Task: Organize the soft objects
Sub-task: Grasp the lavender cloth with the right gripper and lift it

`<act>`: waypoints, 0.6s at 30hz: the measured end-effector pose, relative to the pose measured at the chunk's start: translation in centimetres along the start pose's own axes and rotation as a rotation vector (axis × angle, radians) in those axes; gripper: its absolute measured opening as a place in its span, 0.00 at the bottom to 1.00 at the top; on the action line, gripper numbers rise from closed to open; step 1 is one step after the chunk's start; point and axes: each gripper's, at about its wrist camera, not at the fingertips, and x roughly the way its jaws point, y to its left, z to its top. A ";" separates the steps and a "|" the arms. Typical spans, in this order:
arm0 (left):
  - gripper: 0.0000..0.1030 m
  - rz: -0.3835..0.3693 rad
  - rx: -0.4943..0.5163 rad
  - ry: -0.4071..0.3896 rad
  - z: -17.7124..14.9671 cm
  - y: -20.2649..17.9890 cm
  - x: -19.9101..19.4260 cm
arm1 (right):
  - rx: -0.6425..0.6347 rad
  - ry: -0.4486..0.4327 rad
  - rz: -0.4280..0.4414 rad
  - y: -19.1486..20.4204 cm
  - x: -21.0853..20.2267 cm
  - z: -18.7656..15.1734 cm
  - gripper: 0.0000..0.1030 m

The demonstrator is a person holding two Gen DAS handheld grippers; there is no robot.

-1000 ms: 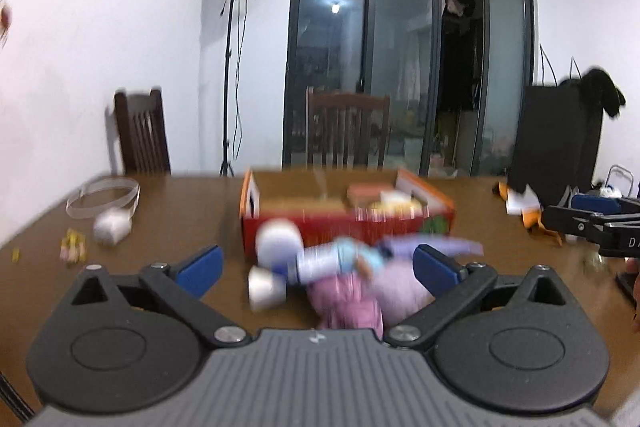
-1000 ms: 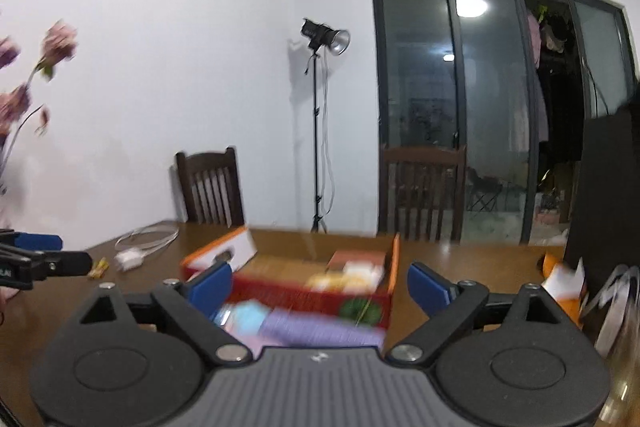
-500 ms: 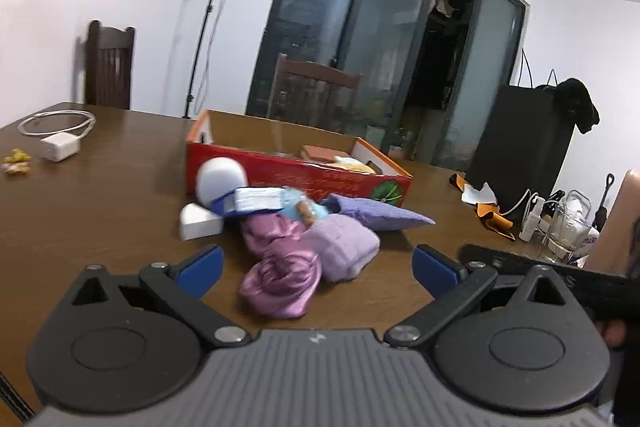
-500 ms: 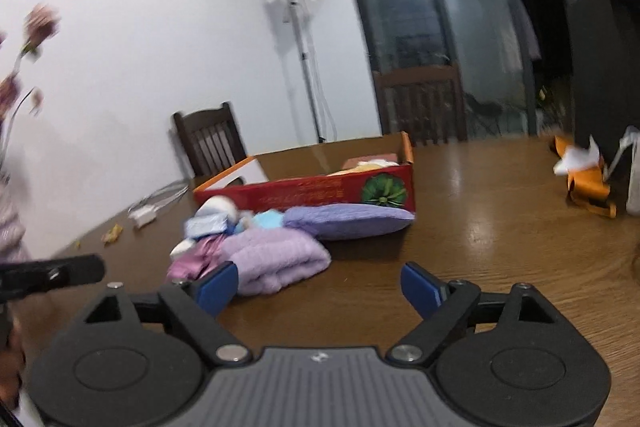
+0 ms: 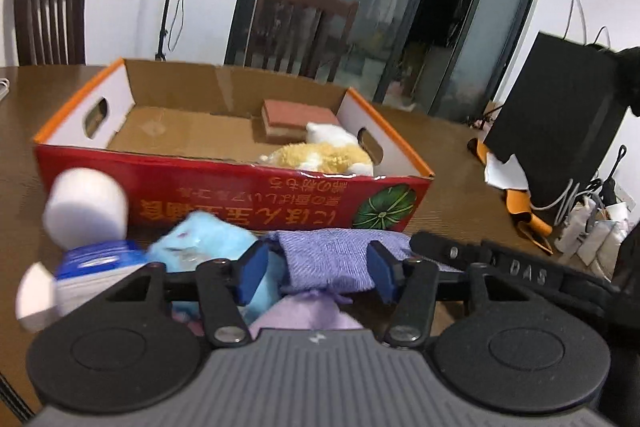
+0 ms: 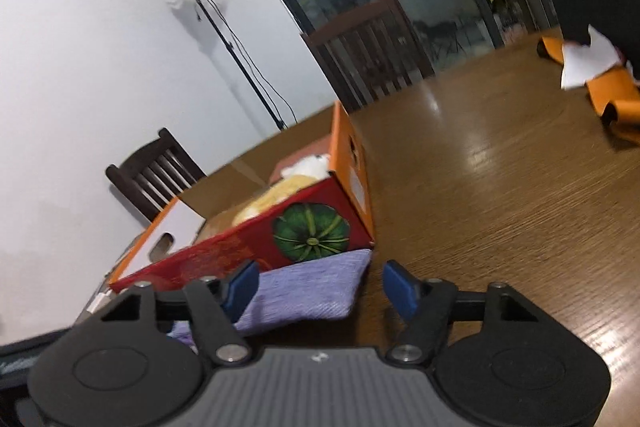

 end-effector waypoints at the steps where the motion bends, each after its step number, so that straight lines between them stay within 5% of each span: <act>1: 0.41 -0.017 -0.009 0.014 -0.1 0.1 0.7 | 0.012 0.024 0.009 -0.1 0.4 -0.1 0.48; 3: 0.20 -0.028 -0.030 0.035 -0.4 0.4 1.4 | 0.025 0.047 0.019 -0.4 0.7 -0.4 0.32; 5: 0.16 -0.044 -0.022 0.032 -0.6 0.4 1.6 | 0.009 0.041 -0.012 -0.3 0.6 -0.5 0.14; 13: 0.08 -0.128 -0.033 -0.022 -0.3 0.1 0.3 | -0.010 0.024 0.012 0.2 0.1 -0.6 0.08; 18: 0.07 -0.213 0.034 -0.125 0.0 -1.9 -6.3 | -0.072 -0.058 0.033 2.0 -4.5 -0.7 0.07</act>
